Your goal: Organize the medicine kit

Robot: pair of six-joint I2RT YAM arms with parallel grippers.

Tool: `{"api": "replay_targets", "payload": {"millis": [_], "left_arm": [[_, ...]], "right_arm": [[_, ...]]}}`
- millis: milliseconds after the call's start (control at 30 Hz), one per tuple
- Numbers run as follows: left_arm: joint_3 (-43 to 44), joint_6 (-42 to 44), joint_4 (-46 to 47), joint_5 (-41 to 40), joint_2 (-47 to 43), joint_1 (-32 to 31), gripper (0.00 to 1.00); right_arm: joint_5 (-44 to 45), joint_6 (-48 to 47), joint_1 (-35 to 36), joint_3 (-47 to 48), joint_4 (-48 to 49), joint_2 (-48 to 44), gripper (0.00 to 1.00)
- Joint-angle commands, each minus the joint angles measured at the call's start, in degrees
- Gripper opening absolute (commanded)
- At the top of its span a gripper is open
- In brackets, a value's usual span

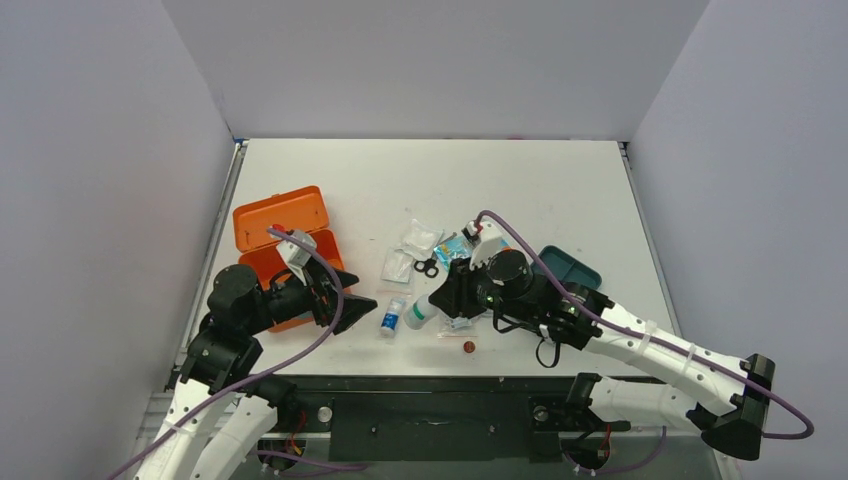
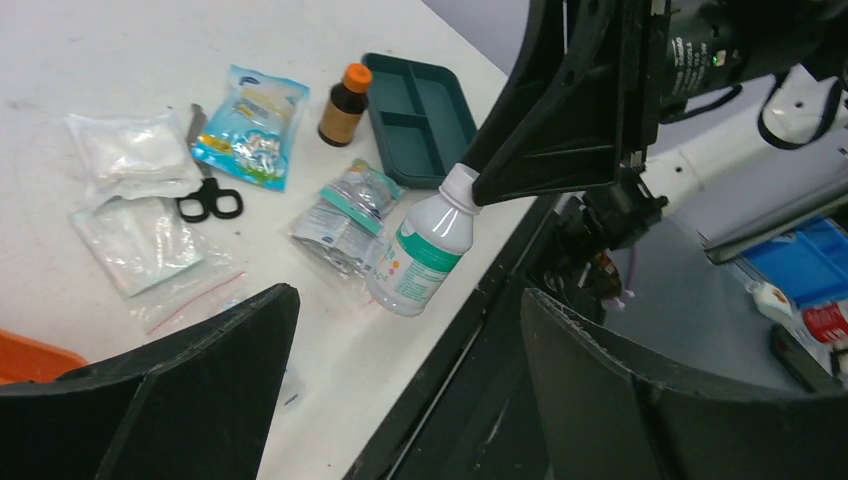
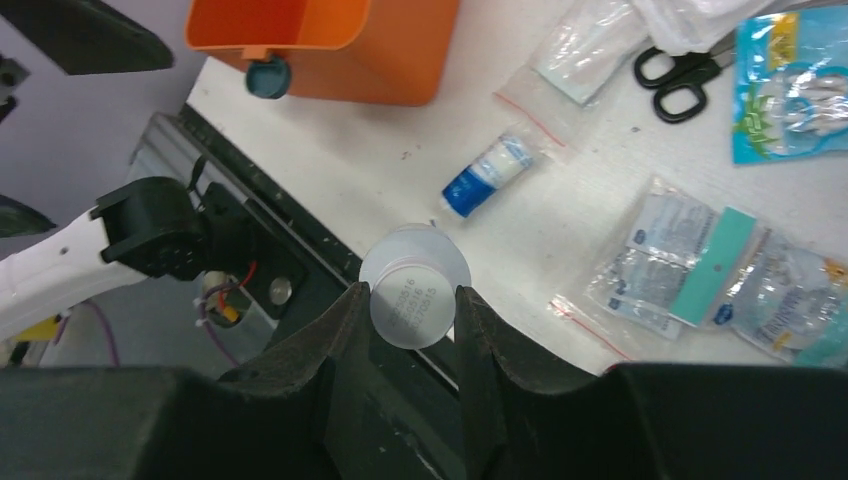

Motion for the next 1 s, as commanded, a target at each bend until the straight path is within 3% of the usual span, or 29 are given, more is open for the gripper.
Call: {"api": "replay_targets", "payload": {"millis": [0, 400, 967], "left_arm": [[3.4, 0.3, 0.5, 10.8, 1.6, -0.3, 0.8], [1.5, -1.6, 0.7, 19.5, 3.1, -4.6, 0.8], [2.5, 0.8, -3.3, 18.9, 6.1, -11.3, 0.69]], "right_arm": [[-12.3, 0.7, -0.3, -0.8, 8.5, -2.3, 0.0], [-27.0, 1.9, -0.2, 1.0, 14.6, -2.2, 0.0], [-28.8, 4.0, 2.0, 5.5, 16.4, -2.6, 0.0]]}}
